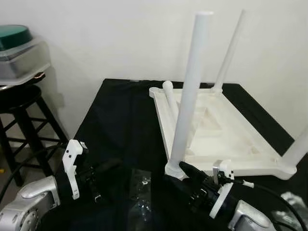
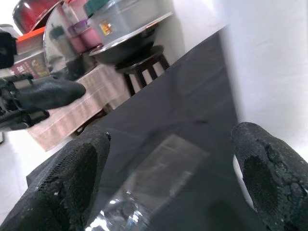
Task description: Building children table
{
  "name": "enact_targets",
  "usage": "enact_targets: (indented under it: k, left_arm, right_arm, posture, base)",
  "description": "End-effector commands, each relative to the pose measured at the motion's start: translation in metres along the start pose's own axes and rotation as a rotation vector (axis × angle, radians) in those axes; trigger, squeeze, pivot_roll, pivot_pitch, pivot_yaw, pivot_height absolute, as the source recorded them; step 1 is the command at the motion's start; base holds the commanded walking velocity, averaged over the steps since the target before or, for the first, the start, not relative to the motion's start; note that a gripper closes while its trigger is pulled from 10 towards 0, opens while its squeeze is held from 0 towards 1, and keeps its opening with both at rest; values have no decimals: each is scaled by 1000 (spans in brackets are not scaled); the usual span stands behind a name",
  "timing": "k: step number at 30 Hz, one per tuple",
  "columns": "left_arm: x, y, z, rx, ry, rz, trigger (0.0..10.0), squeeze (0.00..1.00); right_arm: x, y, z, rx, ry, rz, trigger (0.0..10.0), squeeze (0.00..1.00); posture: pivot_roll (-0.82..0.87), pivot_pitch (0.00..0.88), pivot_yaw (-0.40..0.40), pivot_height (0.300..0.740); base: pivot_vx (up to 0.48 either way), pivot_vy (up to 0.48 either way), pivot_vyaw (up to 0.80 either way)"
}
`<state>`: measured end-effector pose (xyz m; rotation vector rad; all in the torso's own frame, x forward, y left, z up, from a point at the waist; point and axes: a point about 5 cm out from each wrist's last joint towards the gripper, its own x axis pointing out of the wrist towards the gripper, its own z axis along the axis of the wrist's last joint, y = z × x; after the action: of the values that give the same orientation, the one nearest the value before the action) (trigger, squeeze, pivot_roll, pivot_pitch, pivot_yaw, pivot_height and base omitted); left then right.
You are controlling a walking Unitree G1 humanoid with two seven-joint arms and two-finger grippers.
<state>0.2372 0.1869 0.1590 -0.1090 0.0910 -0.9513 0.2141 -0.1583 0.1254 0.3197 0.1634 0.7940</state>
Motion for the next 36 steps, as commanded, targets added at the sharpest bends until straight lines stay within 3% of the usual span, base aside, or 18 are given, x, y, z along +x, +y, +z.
enact_targets:
  k: [1,6,9,12,17,19,22,25,29,33,36]
  left_arm:
    - [-3,0,0,22,16,-9,10000,0]
    - [-1,-5,0,84,51,-31,10000,0]
    - [4,-9,1,189,76,-36,10000,0]
    - [6,-10,3,218,75,-37,10000,0]
    - [15,-14,7,285,33,-20,10000,0]
    - [18,-16,13,312,-44,-4,10000,0]
    - [19,-17,15,324,-72,-4,10000,0]
    - [16,-15,19,371,-117,79,10000,0]
    - [11,-11,22,460,-111,147,10000,0]
    - [10,-10,22,470,-107,152,10000,0]
    - [4,-9,18,514,-87,187,10000,0]
  right_arm:
    - [4,4,2,-6,-6,37,10000,0]
    - [3,4,1,-1,-4,43,10000,0]
    - [2,2,4,-34,3,39,10000,0]
    - [1,1,5,-39,2,36,10000,0]
    - [1,1,6,-23,10,46,10000,0]
    - [3,5,5,-8,20,81,10000,0]
    - [4,6,5,-7,23,93,10000,0]
    - [5,12,4,-18,38,144,10000,0]
    - [6,10,5,-48,48,150,10000,0]
    - [6,9,5,-54,49,147,10000,0]
    - [12,-4,19,-125,36,107,10000,0]
  posture:
    - [20,0,-19,740]
    - [18,0,-21,740]
    - [10,0,-22,740]
    - [11,0,-21,740]
    - [11,0,-24,740]
    - [11,0,-27,740]
    - [11,0,-27,740]
    - [13,0,-30,740]
    - [13,0,-31,740]
    - [14,0,-30,740]
    - [18,0,-33,740]
  base:
    - [0,0,0]
    - [0,0,0]
    - [0,0,0]
    - [0,0,0]
    - [0,0,-640]
    - [0,0,-800]
    - [0,0,-800]
    - [0,0,-800]
    - [0,0,-600]
    - [0,0,0]
    - [0,0,0]
